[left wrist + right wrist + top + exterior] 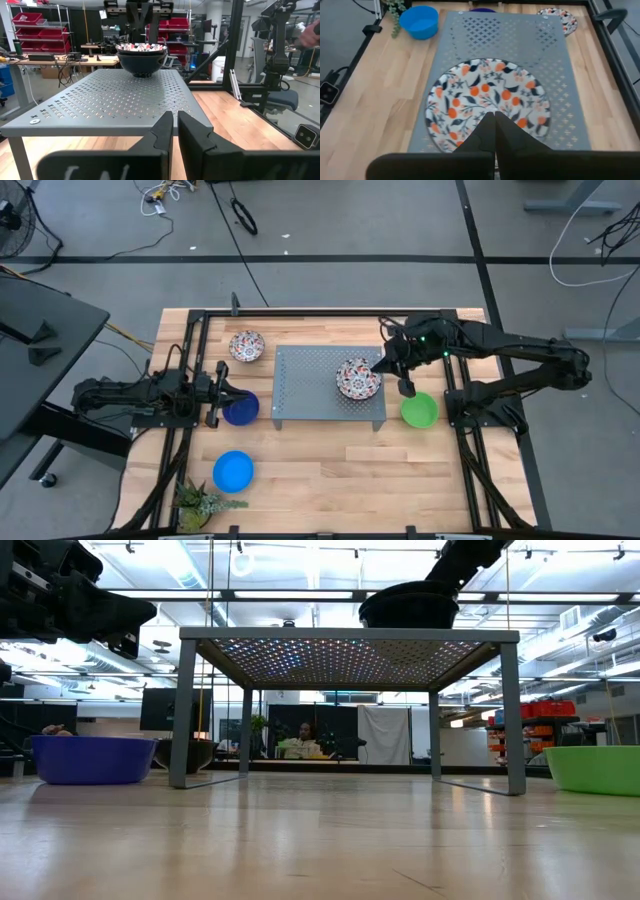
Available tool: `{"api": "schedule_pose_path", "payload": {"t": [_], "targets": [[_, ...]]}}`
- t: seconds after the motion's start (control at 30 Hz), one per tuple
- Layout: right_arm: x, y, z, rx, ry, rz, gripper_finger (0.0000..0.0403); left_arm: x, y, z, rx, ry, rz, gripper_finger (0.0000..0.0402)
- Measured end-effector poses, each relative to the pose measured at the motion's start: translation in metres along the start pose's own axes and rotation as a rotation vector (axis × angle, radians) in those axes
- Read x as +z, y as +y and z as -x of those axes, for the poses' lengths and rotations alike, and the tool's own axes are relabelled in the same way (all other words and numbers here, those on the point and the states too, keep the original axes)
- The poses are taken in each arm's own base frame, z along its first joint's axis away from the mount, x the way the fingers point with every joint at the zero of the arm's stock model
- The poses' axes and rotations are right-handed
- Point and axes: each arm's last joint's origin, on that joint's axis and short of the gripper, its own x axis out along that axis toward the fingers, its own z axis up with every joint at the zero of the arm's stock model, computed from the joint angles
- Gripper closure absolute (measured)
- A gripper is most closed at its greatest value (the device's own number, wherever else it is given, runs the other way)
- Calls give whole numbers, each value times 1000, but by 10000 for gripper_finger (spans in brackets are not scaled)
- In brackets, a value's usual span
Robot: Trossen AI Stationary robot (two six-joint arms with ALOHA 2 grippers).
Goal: Pick & Place Mini bowls
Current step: Stack the bottom white patterned bowl on top of the white patterned bowl on the shelf
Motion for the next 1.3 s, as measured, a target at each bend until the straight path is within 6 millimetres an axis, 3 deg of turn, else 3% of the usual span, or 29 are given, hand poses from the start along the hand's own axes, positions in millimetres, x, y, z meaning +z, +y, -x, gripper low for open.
{"api": "schedule_pose_path", "payload": {"t": [0.33,0.9,1.3], "targets": [[0,15,-3,-45,32,22,403,0,0,0,0,0,0,369],[-31,17,-11,-67,25,-7,403,0,0,0,0,0,0,369],[-29,18,-9,-72,-29,7,403,0,0,0,0,0,0,369]]}}
